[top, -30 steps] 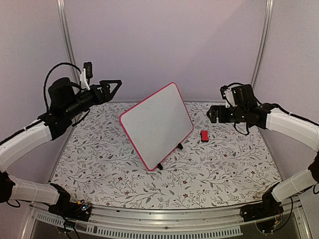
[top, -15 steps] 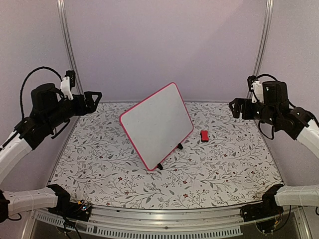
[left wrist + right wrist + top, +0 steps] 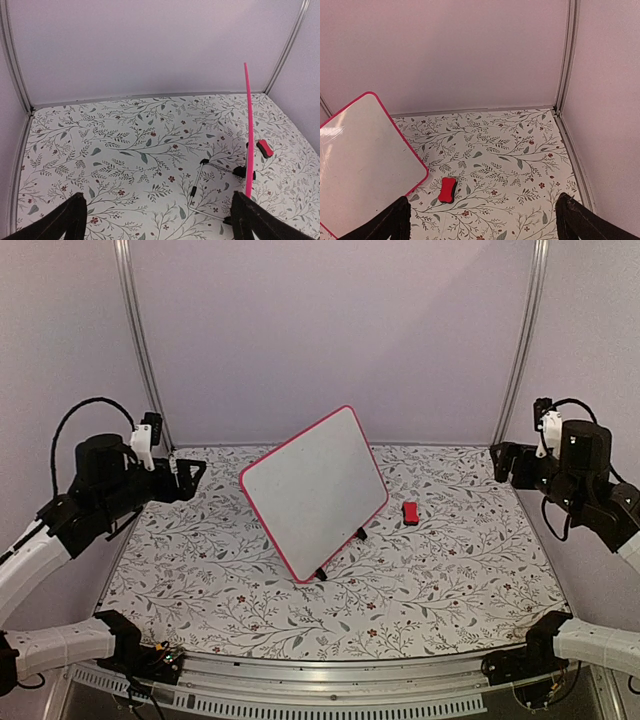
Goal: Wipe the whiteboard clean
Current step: Reset both arms
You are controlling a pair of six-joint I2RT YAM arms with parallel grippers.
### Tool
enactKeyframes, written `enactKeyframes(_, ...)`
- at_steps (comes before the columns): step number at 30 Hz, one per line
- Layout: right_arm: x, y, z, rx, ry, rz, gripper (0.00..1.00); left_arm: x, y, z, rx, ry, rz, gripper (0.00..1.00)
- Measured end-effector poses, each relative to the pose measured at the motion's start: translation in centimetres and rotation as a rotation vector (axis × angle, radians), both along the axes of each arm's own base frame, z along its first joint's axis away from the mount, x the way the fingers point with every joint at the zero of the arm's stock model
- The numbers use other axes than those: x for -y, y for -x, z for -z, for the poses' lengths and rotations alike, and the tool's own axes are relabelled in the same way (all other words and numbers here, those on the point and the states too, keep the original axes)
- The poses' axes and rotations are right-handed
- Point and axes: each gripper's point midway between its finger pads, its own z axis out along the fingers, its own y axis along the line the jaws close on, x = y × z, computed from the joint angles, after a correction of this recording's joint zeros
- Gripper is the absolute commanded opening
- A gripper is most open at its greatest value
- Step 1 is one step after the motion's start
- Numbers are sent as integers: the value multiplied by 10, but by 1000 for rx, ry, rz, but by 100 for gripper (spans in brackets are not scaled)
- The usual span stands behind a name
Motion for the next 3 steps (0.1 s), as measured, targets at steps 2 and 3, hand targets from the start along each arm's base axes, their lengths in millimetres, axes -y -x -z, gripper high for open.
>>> enactKeyframes(2,2,1,-2,12,-4,7,99,0,0,0,2,-1,2,100)
enactKeyframes(3,3,2,-2,14,-5,9,99,0,0,-1,4,-2,2,100)
